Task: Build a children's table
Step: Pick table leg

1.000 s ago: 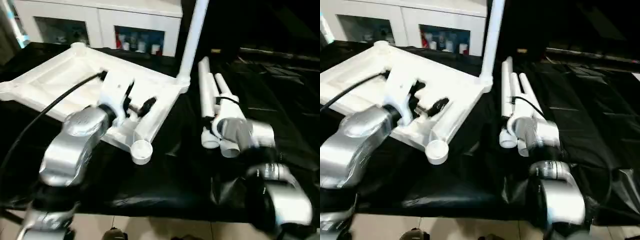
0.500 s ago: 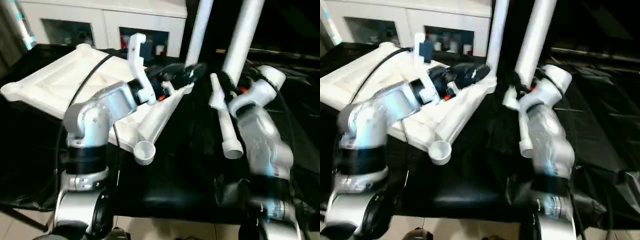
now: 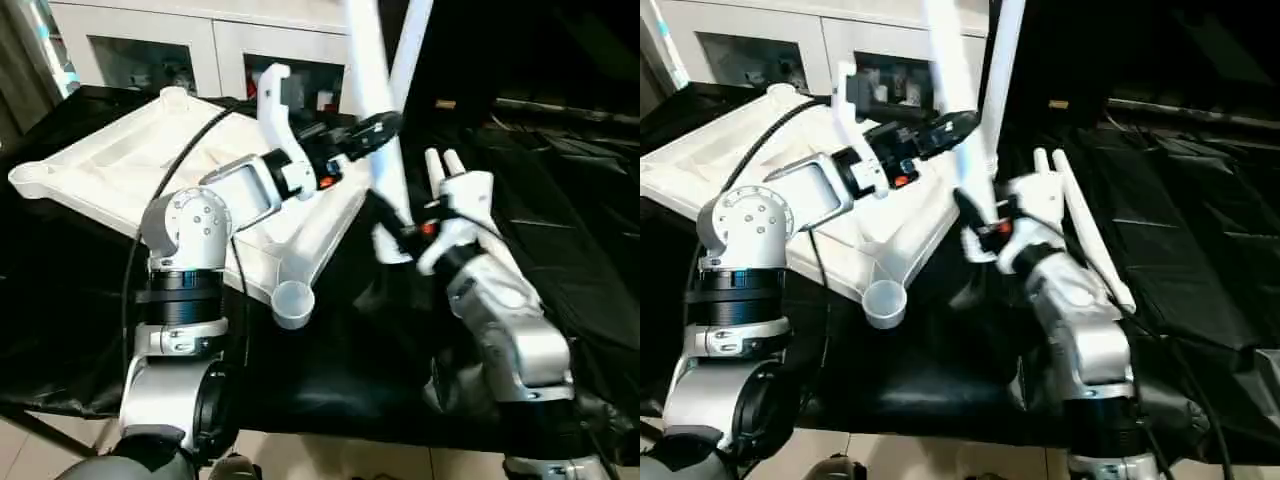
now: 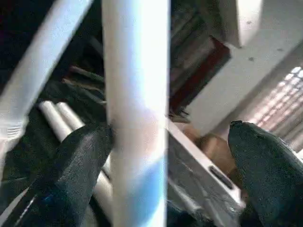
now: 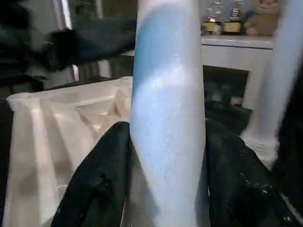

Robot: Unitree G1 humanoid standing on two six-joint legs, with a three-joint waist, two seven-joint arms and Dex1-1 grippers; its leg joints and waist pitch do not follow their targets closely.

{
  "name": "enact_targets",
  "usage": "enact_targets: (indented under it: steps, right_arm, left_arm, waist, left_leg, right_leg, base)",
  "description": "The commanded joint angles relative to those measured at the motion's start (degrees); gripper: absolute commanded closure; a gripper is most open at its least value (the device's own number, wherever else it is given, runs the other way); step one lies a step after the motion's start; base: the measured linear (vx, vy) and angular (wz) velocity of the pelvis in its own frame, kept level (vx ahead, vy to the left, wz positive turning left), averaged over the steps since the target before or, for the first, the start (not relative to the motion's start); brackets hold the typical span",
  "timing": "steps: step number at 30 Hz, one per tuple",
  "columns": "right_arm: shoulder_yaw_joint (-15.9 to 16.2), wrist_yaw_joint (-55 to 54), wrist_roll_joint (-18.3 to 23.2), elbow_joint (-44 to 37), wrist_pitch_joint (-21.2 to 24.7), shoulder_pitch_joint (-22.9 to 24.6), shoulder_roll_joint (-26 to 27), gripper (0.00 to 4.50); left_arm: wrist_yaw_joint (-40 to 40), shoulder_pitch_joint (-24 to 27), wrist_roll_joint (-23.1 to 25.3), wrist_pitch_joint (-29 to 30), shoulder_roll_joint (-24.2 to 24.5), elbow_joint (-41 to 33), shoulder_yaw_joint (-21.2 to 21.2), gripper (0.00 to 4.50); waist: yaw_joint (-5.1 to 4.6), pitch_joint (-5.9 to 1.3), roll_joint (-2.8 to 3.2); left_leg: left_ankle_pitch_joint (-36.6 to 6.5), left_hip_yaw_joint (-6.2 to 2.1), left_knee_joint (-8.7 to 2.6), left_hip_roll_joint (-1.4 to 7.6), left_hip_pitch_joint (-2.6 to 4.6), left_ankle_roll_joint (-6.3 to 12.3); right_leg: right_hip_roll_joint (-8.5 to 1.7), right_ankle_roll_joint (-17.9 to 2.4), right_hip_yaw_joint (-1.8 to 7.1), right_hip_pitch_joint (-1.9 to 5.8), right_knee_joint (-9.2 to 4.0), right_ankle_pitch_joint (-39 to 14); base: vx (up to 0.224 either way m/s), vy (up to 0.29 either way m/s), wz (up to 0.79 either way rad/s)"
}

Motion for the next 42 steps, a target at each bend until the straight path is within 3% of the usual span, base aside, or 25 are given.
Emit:
enact_targets:
  steps: [1,5,10,15,20,28,34,36,37,39,41,42]
  right_arm:
    - [1.66,1.13,-0.65,-1.58,-0.95,-0.80,-0.48,2.60]
    - [3.27,1.67,-1.76,-1.33,-1.59,-0.68,-0.46,2.60]
    - [4.77,0.95,-3.26,-0.41,-2.49,-0.68,-0.05,2.60]
    - [4.83,-0.27,-3.62,0.19,-2.52,-1.19,-0.03,2.60]
    - [4.29,-1.43,-4.10,1.51,-2.57,-2.20,0.70,2.60]
    - [4.67,-1.92,-4.34,2.45,-2.83,-3.34,0.74,2.60]
    - [4.34,-1.93,-4.05,2.89,-2.71,-3.88,0.56,2.60]
    - [4.37,-1.93,-4.40,2.83,-2.84,-4.00,0.64,2.04]
    - [3.32,0.99,0.05,1.86,0.33,-4.33,1.13,1.90]
    - [2.66,1.85,1.37,1.66,2.04,-4.86,0.73,1.90]
    - [1.23,2.41,3.03,1.88,5.06,-5.96,-0.25,1.48]
    - [0.14,3.18,4.57,2.09,7.61,-6.80,-1.17,1.48]
  left_arm:
    - [1.61,-0.66,0.89,-0.83,-0.51,1.29,-0.90,0.18]
    - [2.71,-0.24,2.01,-1.64,-0.26,0.94,-1.92,0.58]
    - [3.18,0.08,1.02,-1.69,-0.53,0.22,-0.82,0.98]
    - [4.34,-0.26,0.77,-2.25,-0.76,0.90,0.04,1.33]
    - [6.80,0.82,-0.73,-0.98,-2.60,-0.98,0.92,1.73]
    - [7.37,1.17,0.06,-2.10,-2.73,-0.42,0.43,2.49]
    - [7.65,1.35,1.09,-2.58,-2.08,-0.93,-0.53,2.57]
    - [7.51,1.36,1.18,-2.56,-1.66,-1.00,-0.50,2.57]
    - [6.47,0.81,1.53,-2.77,-0.53,-0.40,-1.14,2.58]
    - [5.49,0.49,1.87,-2.91,0.27,0.10,-1.77,2.58]
    - [4.21,0.03,2.18,-2.92,1.18,0.94,-2.61,2.59]
    - [3.12,-0.20,2.52,-2.89,1.87,1.30,-3.50,2.59]
  waist:
    - [0.20,-4.97,-0.02]
    - [0.53,-5.03,-0.25]
    - [0.78,-4.95,0.14]
    - [0.81,-4.97,0.33]
    - [0.74,-4.95,-0.13]
    - [0.72,-4.94,0.30]
    - [0.73,-5.00,0.11]
    - [0.69,-5.01,0.11]
    - [0.64,-4.99,0.16]
    - [0.65,-5.03,0.50]
    - [0.70,-5.06,0.47]
    - [0.70,-5.02,0.47]
  left_leg:
    - [-9.40,-0.42,-3.58,1.17,0.43,0.79]
    - [-8.93,-0.40,-3.54,1.33,0.50,0.94]
    - [-9.56,-0.43,-3.59,1.35,0.55,0.42]
    - [-10.21,-0.48,-3.63,1.33,0.59,0.11]
    - [-10.20,-0.46,-3.60,1.32,0.43,0.09]
    - [-10.61,-0.52,-3.69,1.34,0.64,0.00]
    - [-10.16,-0.51,-3.66,1.36,0.58,0.04]
    - [-10.11,-0.47,-3.63,1.36,0.62,0.07]
    - [-10.09,-0.43,-3.61,1.36,0.63,0.07]
    - [-10.46,-0.52,-3.64,1.40,0.70,0.41]
    - [-10.16,-0.55,-3.70,1.43,0.71,0.21]
    - [-10.18,-0.49,-3.68,1.37,0.80,0.20]
  right_leg:
    - [-4.23,-5.76,2.60,3.29,-4.85,-13.53]
    - [-4.39,-6.65,2.67,3.31,-4.60,-11.82]
    - [-4.41,-6.21,2.70,3.19,-4.71,-13.33]
    - [-4.40,-6.27,2.72,3.24,-4.67,-12.91]
    - [-4.38,-6.44,2.69,3.32,-4.64,-12.76]
    - [-4.32,-6.08,2.69,3.19,-4.69,-12.49]
    - [-4.36,-6.25,2.72,3.26,-4.54,-11.82]
    - [-4.35,-6.28,2.74,3.22,-4.52,-11.79]
    - [-4.33,-6.31,2.75,3.20,-4.56,-11.79]
    - [-4.29,-6.34,2.75,3.19,-4.49,-11.76]
    - [-4.26,-6.37,2.74,3.23,-4.46,-11.37]
    - [-4.17,-6.39,2.75,3.13,-4.55,-11.39]
  base:
    - [0.000,0.000,0.00]
    - [0.000,0.000,0.00]
    - [0.000,0.000,0.00]
    - [0.000,0.000,0.00]
    - [0.000,0.000,0.00]
    - [0.000,0.000,0.00]
    - [0.000,0.000,0.00]
    - [0.000,0.000,0.00]
    - [0.000,0.000,0.00]
    - [0.000,0.000,0.00]
    - [0.000,0.000,0.00]
    - [0.000,0.000,0.00]
